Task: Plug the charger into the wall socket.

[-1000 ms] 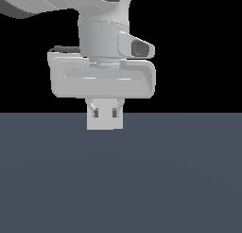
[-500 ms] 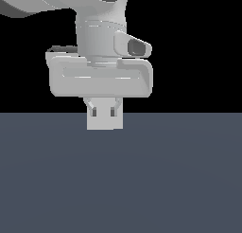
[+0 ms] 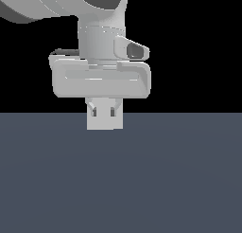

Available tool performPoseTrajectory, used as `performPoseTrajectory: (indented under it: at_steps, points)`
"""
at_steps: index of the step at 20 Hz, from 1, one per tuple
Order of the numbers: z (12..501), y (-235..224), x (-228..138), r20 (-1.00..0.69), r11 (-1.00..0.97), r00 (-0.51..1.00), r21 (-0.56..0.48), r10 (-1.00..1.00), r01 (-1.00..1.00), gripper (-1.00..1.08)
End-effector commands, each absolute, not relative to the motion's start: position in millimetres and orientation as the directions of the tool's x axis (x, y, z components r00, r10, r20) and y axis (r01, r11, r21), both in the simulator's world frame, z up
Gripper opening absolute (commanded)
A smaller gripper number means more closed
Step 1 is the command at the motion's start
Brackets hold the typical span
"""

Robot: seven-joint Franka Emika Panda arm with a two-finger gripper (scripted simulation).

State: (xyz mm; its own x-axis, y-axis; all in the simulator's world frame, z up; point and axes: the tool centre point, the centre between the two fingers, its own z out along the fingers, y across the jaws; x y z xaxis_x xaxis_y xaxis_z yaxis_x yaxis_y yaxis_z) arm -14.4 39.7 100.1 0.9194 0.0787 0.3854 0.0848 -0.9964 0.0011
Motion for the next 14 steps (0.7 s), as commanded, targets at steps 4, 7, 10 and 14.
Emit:
performPoseTrajectory:
  at_steps: [4,7,10,14]
  points:
    - [100,41,6,0.386,-0.996,0.919,0.002,0.079,0.085,-1.0]
    - [100,42,16,0.386,-0.996,0.919,0.002,0.079,0.085,-1.0]
    - [100,43,21,0.385,-0.996,0.919,0.002,0.079,0.085,-1.0]
    - [100,43,24,0.385,-0.996,0.919,0.0,0.078,0.084,-1.0]
